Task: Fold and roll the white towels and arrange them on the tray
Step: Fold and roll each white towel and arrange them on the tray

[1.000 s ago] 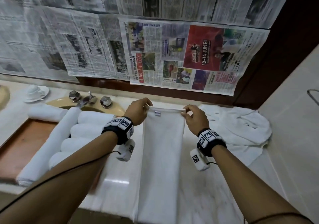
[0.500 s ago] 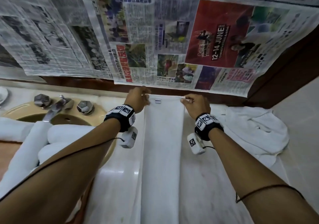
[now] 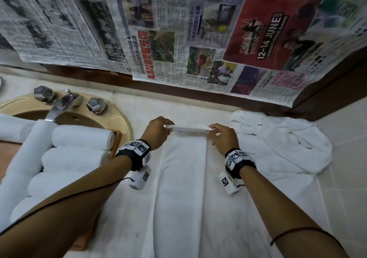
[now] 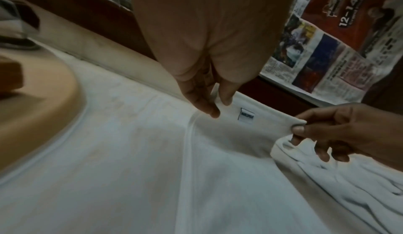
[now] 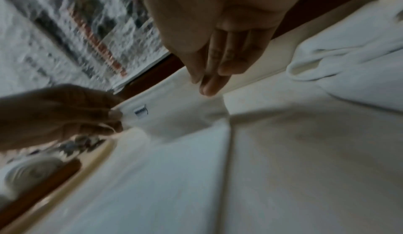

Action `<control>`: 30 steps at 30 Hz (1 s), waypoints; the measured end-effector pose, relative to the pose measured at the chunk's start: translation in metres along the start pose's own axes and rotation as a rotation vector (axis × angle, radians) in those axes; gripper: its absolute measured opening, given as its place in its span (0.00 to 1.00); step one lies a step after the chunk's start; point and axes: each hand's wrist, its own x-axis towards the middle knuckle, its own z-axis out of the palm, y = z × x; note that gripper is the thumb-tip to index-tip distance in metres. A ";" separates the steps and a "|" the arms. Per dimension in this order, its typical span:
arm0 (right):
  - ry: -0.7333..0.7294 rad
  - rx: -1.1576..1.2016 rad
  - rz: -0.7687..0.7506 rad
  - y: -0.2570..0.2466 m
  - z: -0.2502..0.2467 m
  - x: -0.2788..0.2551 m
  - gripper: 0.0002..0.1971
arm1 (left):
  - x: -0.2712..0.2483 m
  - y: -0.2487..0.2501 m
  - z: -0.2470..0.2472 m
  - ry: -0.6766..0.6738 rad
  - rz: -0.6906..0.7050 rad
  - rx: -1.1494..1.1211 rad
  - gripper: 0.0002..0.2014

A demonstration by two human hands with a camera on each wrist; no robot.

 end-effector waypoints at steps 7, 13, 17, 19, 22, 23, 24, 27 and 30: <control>-0.134 -0.314 -0.142 0.027 0.020 -0.059 0.10 | -0.052 -0.026 0.026 -0.077 0.005 0.166 0.09; -0.091 -0.450 -0.320 0.026 0.040 -0.097 0.19 | -0.089 -0.035 0.054 -0.125 0.193 0.482 0.31; -0.240 -0.519 -0.385 0.037 0.057 -0.104 0.37 | -0.101 -0.039 0.071 -0.273 0.185 0.593 0.38; -0.331 -0.565 -0.357 0.042 0.064 -0.103 0.43 | -0.103 -0.048 0.075 -0.317 0.172 0.654 0.39; -0.362 -0.594 -0.325 0.040 0.066 -0.093 0.43 | -0.097 -0.053 0.075 -0.328 0.184 0.688 0.38; -0.380 -0.598 -0.309 0.038 0.066 -0.087 0.43 | -0.091 -0.053 0.073 -0.336 0.184 0.693 0.37; -0.396 -0.597 -0.290 0.036 0.065 -0.080 0.42 | -0.083 -0.051 0.070 -0.347 0.182 0.700 0.37; -0.413 -0.606 -0.257 0.032 0.060 -0.054 0.41 | -0.053 -0.045 0.064 -0.380 0.181 0.714 0.36; -0.444 -0.626 -0.231 0.027 0.055 -0.024 0.41 | -0.022 -0.037 0.059 -0.422 0.163 0.734 0.35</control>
